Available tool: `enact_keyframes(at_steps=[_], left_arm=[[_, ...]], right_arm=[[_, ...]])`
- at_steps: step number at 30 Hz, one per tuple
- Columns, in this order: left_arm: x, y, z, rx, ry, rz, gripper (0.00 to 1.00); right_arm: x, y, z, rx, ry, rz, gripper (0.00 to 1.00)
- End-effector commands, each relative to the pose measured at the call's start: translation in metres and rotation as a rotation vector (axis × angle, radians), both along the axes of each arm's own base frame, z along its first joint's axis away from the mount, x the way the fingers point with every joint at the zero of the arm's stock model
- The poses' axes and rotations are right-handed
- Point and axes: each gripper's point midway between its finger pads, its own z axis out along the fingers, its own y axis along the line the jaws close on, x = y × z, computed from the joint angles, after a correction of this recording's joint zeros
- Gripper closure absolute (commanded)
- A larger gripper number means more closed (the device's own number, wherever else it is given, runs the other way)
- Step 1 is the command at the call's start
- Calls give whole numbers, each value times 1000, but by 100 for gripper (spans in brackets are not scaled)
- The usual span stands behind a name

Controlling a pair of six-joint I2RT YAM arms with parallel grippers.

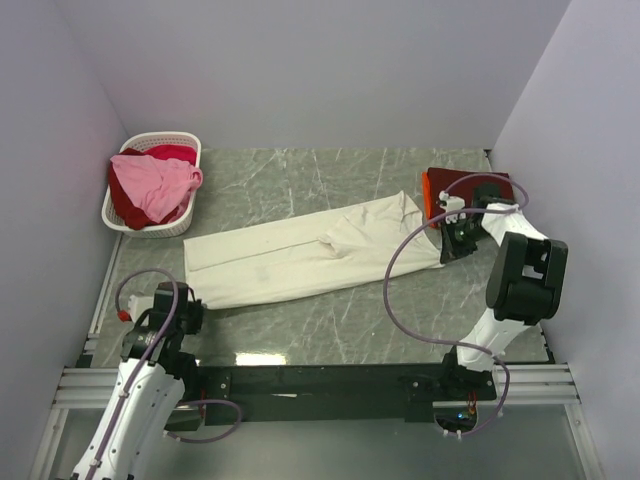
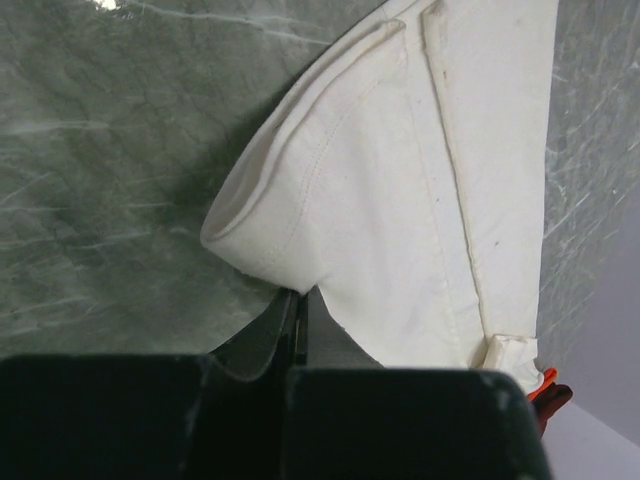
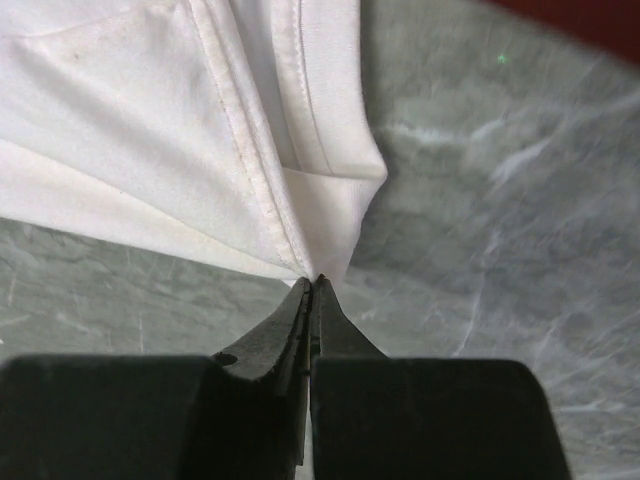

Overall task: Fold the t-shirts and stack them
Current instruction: Fold the tshirt

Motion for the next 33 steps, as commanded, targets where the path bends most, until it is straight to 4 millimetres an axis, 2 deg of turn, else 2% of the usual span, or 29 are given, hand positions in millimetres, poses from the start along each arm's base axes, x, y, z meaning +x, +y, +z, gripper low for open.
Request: enact_keyframes(at_steps=[1,4,5,7,8,11,13,16,17,19,20,21,22,23,25,26,27,28,29,30,31,32,33], left_arm=[[-2,1,8,-10,-6,14,100],[-1,-4,12,-26,-10,-14,97],[-1,-7,15,-30,-16,-29,79],[3,-15,27,-40,-52,-90,58],[4,-17,33,-40,-66,-110,43],[8,-24,60,-18,-142,-193,32],[16,-28,86,-7,-239,-226,30],[32,-43,113,37,-385,-366,23],[45,-60,143,72,-543,-489,18],[64,-77,153,82,-623,-596,14],[72,-96,181,121,-765,-729,11],[90,-106,179,130,-734,-804,11],[99,-116,184,140,-749,-887,11],[119,-134,190,164,-749,-1039,12],[138,-157,190,190,-729,-1198,12],[158,-177,184,241,-683,-1326,10],[167,-187,179,276,-649,-1382,10],[176,-199,174,307,-632,-1451,10],[199,-223,169,382,-629,-1549,12],[202,-231,154,394,-558,-1606,12],[210,-242,146,422,-548,-1662,13],[228,-263,133,468,-538,-1735,15],[231,-270,118,466,-488,-1778,16]], right_arm=[[-2,-21,16,-88,-69,-17,100],[-11,-24,15,-100,-58,-16,96],[-14,-25,18,-99,-63,-15,89],[-17,-25,25,-99,-78,-6,79],[-17,-25,29,-100,-89,-4,72],[-10,-16,49,-58,-144,5,62],[-3,-9,63,-16,-176,15,61],[4,18,82,133,-219,76,58],[5,26,86,169,-228,93,58],[2,50,102,274,-261,159,58],[0,56,107,302,-272,178,57],[-3,67,114,352,-295,212,57],[-5,71,124,360,-328,230,57],[-6,74,130,373,-351,239,57],[-8,80,145,384,-424,264,57],[-10,81,149,383,-447,273,56],[-10,82,148,379,-471,280,55],[-12,84,156,377,-508,293,52],[-14,86,158,377,-525,307,50],[-18,87,157,378,-534,335,50],[-20,89,161,382,-548,344,50],[-21,89,161,384,-552,341,50],[-21,90,160,387,-550,336,50]])
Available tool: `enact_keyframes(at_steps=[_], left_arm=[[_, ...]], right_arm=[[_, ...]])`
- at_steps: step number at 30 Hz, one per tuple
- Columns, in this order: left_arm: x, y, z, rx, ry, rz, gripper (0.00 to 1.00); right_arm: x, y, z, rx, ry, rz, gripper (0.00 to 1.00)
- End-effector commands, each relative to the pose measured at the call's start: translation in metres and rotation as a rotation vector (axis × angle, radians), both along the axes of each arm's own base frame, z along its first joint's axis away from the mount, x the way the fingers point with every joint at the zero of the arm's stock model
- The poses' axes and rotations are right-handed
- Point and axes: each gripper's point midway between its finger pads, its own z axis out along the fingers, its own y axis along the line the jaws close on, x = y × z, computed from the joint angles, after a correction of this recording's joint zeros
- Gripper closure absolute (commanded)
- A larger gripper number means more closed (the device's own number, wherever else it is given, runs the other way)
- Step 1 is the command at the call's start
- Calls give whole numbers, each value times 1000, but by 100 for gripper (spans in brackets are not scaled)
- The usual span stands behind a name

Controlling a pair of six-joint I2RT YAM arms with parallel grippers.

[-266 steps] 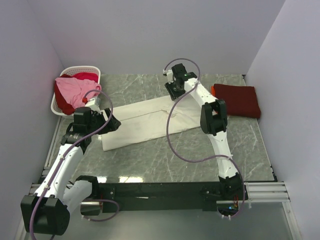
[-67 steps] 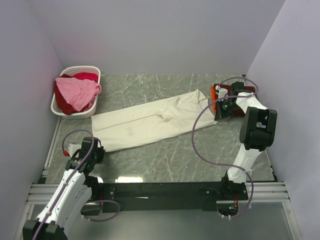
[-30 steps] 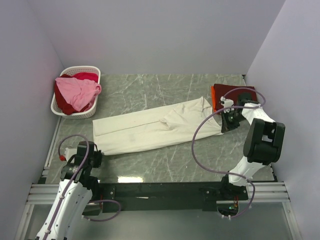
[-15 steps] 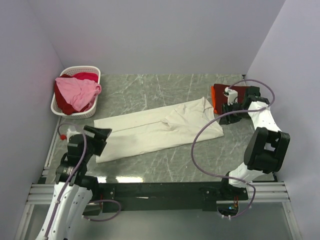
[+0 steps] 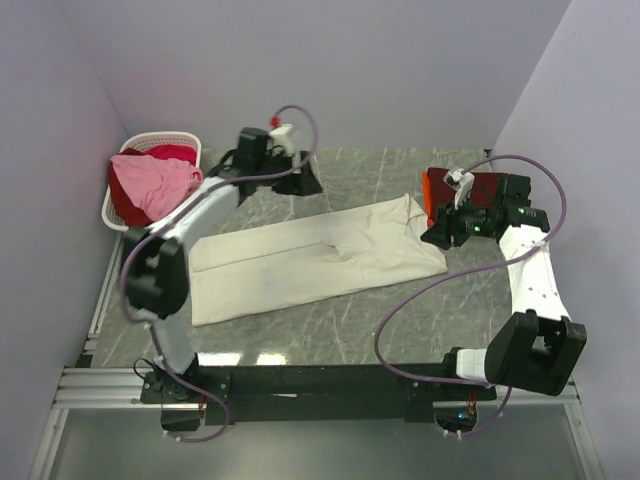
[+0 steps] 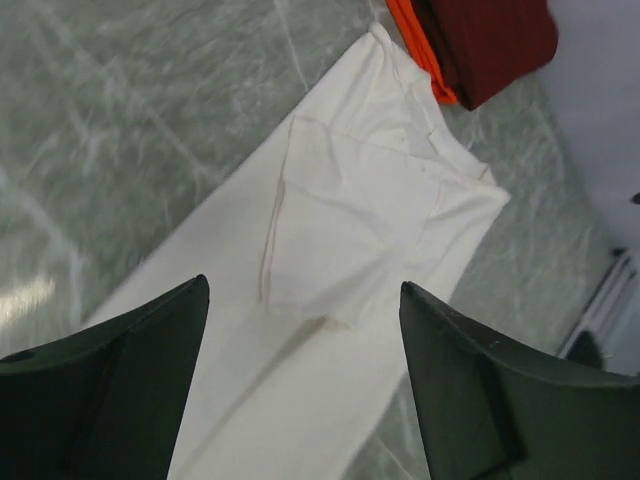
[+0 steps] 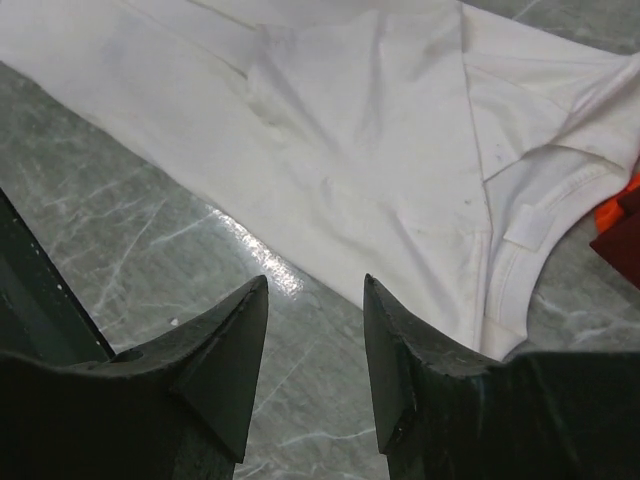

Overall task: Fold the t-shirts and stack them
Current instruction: Fold the tshirt

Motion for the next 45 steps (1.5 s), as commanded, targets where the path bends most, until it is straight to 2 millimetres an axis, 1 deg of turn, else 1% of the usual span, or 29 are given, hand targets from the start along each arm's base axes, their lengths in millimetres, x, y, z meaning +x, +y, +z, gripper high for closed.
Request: enact_keyframes(at_steps=[1,2,4,5,7,8,10,11,13,14,16,17,18,20,22,24,31,32,34,35,36,37,38,40,41,42,45], left_arm=[[0,-37,-44,214,-52,-287,19],[14,-57,-58,248,-73,-330,21],[23,-70,-77,316,-82,-370,23],[30,-86,-87,345,-118,-406,25],[42,-96,-95,385,-165,-403,26],[46,-104,-102,393,-178,-410,26],[55,-111,-104,399,-215,-396,27],[59,-112,-114,407,-210,-396,27],[61,-117,-122,402,-216,-400,27],[62,-120,-130,404,-219,-410,27],[65,-122,-141,426,-218,-419,27],[70,-126,-146,436,-222,-418,27],[71,-124,-152,457,-213,-413,27],[77,-124,-159,474,-217,-400,27],[82,-125,-160,487,-237,-379,27],[82,-125,-162,498,-246,-377,27],[68,-126,-192,576,-206,-434,27],[63,-126,-200,584,-184,-454,32],[60,-126,-206,601,-169,-467,41],[58,-125,-211,617,-156,-469,52],[58,-124,-213,624,-153,-467,61],[56,-121,-219,633,-139,-462,80],[59,-118,-220,649,-140,-440,88],[61,-112,-221,671,-135,-408,100],[66,-107,-219,682,-137,-375,100],[76,-101,-214,697,-149,-321,100],[98,-73,-197,650,-118,-195,100]], right_arm=[[-1,8,6,33,-61,46,50],[-1,7,5,33,-59,41,50],[-1,4,6,22,-64,32,50],[-2,4,5,25,-61,29,50],[-3,3,4,29,-57,26,50],[-4,3,4,34,-55,32,50],[-4,2,2,41,-45,29,50],[-5,2,2,45,-43,29,50],[-6,1,-1,58,-32,29,50],[-7,0,-2,60,-28,31,50],[-8,-1,-4,69,-18,32,50],[-8,-3,-5,71,-13,26,50],[-9,-3,-6,77,-8,25,50],[-9,-4,-6,88,-7,25,50],[-11,-5,-8,97,6,25,50],[-12,-7,-8,108,14,22,50],[-12,-9,-10,125,34,19,50],[-12,-9,-11,127,37,17,50],[-11,-10,-12,129,43,15,50],[-12,-10,-11,130,44,15,50],[-11,-10,-12,131,47,13,50],[-11,-10,-12,133,48,14,50],[-12,-11,-13,131,50,11,50],[-11,-11,-14,132,55,11,50],[-12,-11,-14,130,55,11,50],[-12,-12,-15,131,59,11,50],[-12,-12,-18,131,69,10,50]])
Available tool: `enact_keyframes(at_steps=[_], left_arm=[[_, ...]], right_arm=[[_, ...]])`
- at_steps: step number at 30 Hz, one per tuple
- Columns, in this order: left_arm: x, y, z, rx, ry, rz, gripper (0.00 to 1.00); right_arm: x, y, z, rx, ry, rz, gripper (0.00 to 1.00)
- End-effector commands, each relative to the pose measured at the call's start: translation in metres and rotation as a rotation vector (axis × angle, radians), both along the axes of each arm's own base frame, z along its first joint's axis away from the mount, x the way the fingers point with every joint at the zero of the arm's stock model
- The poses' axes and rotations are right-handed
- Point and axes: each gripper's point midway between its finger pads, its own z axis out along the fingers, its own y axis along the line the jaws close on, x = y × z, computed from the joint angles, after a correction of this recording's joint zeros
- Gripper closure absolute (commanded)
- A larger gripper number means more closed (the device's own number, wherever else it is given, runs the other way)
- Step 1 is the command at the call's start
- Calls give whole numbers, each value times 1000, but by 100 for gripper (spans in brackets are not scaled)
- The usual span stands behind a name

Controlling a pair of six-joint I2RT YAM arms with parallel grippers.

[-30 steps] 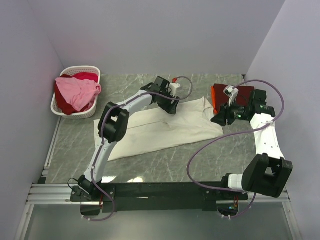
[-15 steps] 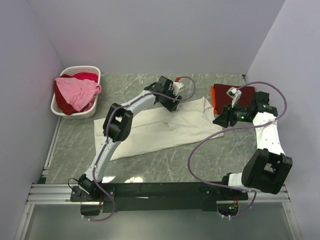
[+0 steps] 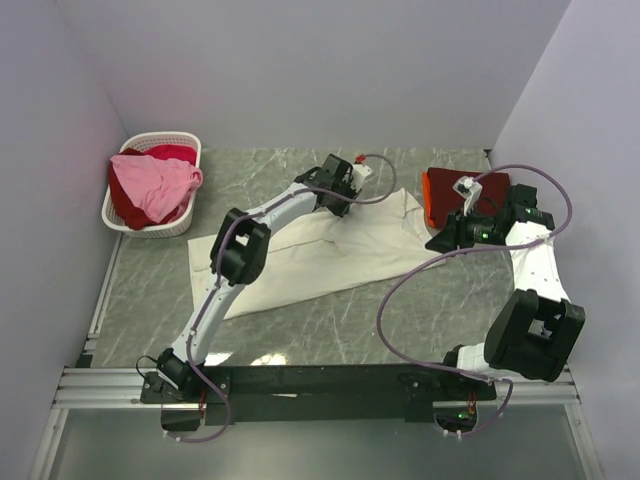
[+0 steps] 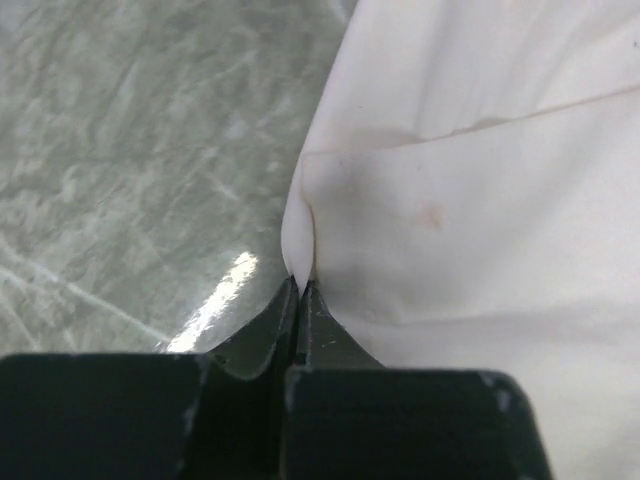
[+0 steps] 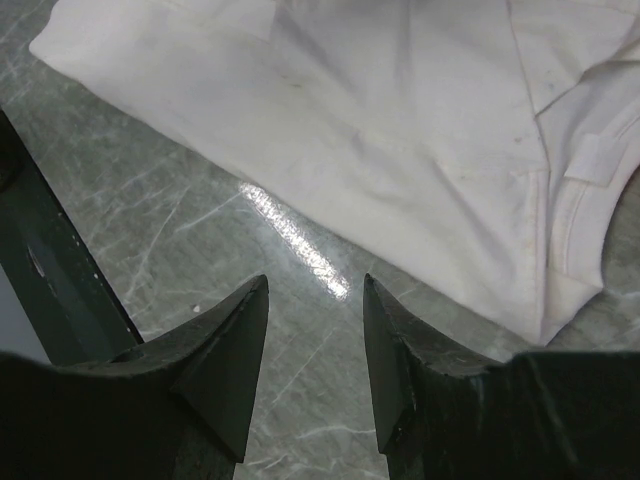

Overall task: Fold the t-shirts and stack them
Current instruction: Fold the tshirt

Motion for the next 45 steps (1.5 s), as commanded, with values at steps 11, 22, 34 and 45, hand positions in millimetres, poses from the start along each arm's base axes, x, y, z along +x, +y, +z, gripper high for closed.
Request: enact_keyframes(at_steps=[11,22,34,45], left_arm=[[94,192,-6,-229,229,797,98],[65,220,213,-437,-154,728,31],[-139,350,277,-443,-491,1002,8],[-227,407,268,-439,-711,1164,4]], right_arm=[[6,8,-16,-80,16,27,50],[-35,155,-35,-431,-569,744,14],[-91,368,-61,-562,-1001,1104,29],[-80,431,-129,-701,-992,1113,40]])
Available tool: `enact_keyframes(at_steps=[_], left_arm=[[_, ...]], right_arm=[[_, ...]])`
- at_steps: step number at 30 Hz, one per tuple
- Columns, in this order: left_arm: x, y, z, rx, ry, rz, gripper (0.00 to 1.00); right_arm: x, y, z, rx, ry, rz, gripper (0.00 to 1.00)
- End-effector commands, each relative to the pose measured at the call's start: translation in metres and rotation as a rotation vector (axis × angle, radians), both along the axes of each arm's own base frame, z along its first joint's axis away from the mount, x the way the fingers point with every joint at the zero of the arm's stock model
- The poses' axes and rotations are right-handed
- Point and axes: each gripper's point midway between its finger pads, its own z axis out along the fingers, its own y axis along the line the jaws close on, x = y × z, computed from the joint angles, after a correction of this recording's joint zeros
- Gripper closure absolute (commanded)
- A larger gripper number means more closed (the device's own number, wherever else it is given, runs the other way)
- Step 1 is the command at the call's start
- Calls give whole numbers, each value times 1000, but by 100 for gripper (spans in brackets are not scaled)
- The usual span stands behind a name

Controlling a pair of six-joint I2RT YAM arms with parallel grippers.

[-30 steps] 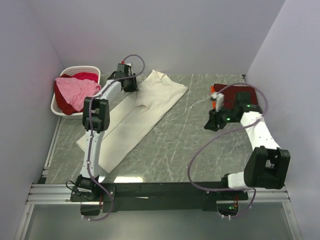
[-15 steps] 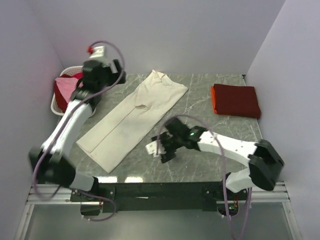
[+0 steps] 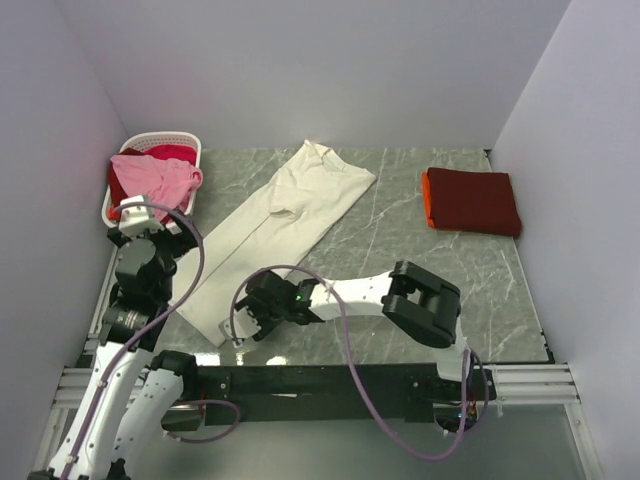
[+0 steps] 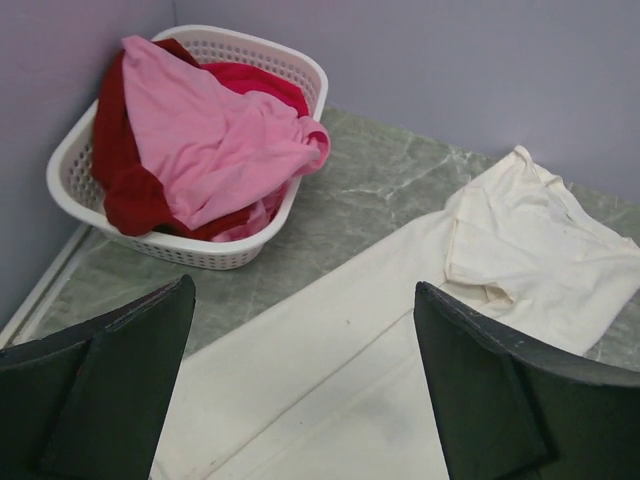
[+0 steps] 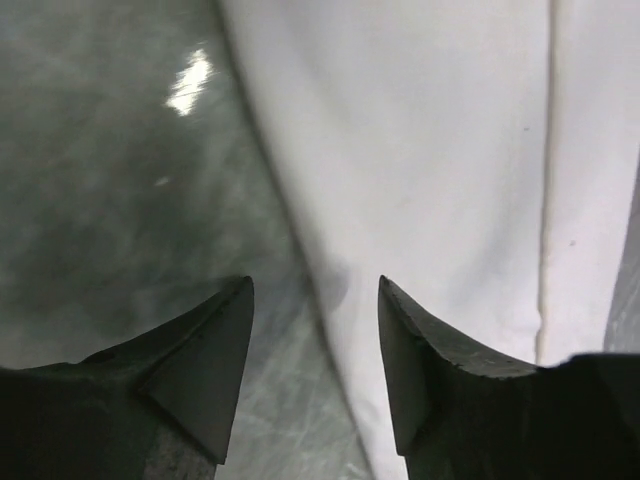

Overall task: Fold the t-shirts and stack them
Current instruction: Fold the tshirt

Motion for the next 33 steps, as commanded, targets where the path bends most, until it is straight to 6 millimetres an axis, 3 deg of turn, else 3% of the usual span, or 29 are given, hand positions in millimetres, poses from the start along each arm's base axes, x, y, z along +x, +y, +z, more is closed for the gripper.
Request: enact_keyframes(at_steps=[1,5,9,13,14,15,16,17,18,19,22,23,24,25,26,27,28,29,30,31,32,33], left_arm=[[-7,12,18,14,-80,57,4],[-5,7,17,12,-66,30,4],[-4,3,18,15,-67,8,4],[-4,1,18,16,-69,-9,4],[-3,-1,18,15,-68,-20,4],[-3,-2,18,17,-67,-26,4],[-2,-4,17,17,-64,-32,4],[-1,-9,18,14,-69,-62,4],[0,-13,17,16,-67,-84,4],[2,-17,16,14,-66,-107,4],[9,-39,11,-3,-52,-223,3],[11,-47,8,-9,-45,-262,3],[16,-64,2,-32,-24,-344,3],[19,-73,-1,-50,-11,-384,3],[23,-80,-2,-84,-2,-413,3],[30,-101,-11,-114,34,-514,3],[35,-109,-15,-143,56,-547,4],[40,-121,-10,-197,67,-590,4],[49,-137,-29,-242,150,-654,5],[56,-144,-34,-278,188,-674,5],[67,-151,-24,-340,201,-679,6],[80,-163,-52,-389,311,-708,9]], right_arm=[[18,20,10,42,-60,-55,42],[19,16,-11,-10,-59,-53,51],[11,7,-22,-48,-35,-31,74],[2,-25,-30,-90,-13,-15,95],[1,-31,-20,-77,-12,-19,100],[-3,-39,-18,-74,12,-9,100],[-4,-61,-27,-106,35,-9,100],[-4,-74,-10,-90,38,-5,100],[-10,-86,-10,-96,68,16,100],[-9,-110,-3,-101,60,26,100],[-27,-171,-14,-174,115,78,100],[-24,-196,-2,-176,122,46,100],[-29,-221,-10,-216,134,51,100],[-35,-244,-4,-243,148,42,100],[-29,-268,-4,-264,159,-10,100],[-33,-285,-8,-289,163,-12,100],[-33,-296,-2,-281,148,-31,100],[-39,-314,-3,-322,172,-60,90],[-39,-327,-5,-332,179,-105,80],[-38,-333,1,-318,160,-131,70],[-41,-340,3,-327,165,-153,54],[-34,-344,10,-290,157,-221,51]])
